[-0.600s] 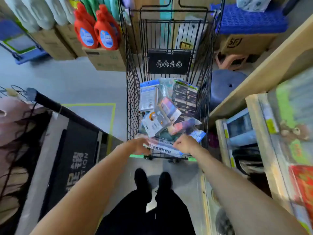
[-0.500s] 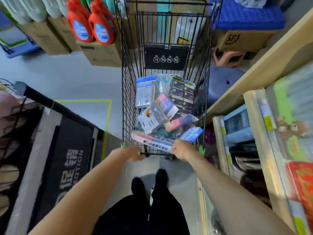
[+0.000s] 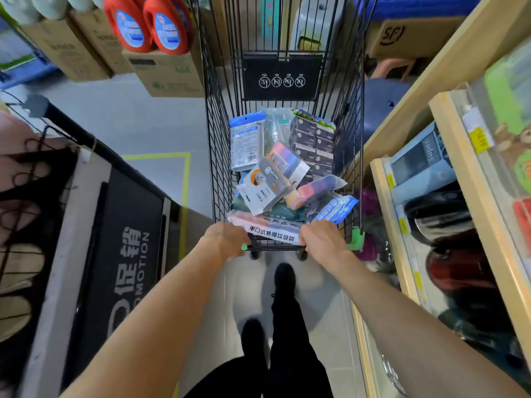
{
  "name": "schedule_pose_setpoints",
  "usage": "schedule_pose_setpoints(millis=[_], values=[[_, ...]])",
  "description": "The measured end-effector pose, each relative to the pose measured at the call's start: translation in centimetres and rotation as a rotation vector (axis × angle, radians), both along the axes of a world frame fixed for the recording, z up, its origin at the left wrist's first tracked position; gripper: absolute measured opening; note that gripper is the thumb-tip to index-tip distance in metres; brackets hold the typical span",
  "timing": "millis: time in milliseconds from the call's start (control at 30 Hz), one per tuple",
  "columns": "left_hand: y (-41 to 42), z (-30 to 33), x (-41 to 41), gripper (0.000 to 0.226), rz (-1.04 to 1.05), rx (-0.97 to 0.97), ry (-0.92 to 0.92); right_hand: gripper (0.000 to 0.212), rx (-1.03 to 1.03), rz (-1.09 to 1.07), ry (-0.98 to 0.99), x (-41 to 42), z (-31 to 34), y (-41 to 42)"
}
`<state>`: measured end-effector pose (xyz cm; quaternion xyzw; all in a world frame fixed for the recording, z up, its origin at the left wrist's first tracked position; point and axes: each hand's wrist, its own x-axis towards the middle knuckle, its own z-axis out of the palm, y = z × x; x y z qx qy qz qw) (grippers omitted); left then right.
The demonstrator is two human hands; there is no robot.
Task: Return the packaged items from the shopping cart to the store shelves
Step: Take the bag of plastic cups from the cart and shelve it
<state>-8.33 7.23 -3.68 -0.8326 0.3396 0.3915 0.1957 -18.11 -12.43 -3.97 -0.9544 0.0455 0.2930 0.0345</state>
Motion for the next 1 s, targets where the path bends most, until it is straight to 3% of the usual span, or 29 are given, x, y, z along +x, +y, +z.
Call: schedule_pose_setpoints(millis=[167,333,500,667,1000], values=[[2.3,-0.3,-7.9,0.024,-0.018,-0.05,-0.218,0.016,-0.01,-0.034,0.045,-5.8,1.5,3.5],[4.7,-0.4,-14.9,0.022,-0.15,-0.073,-0.256,0.02,0.053,-0.068,0.11,-11.9,1.3,5.5],[6.3,0.0,-21.4,0.029,-0.231,0.008,-0.168,0.025,0.114,-0.059,0.144,-19.2,1.0,8.3],[8.3,0.9,-26.2,0.053,-0.23,0.099,0.089,0.021,0.184,-0.086,0.19,-26.5,-0.3,10.5],[15.7,1.1,-40.7,0.044,-0.245,0.027,0.257,0.022,0.255,-0.08,0.298,-41.8,-1.3,16.4]])
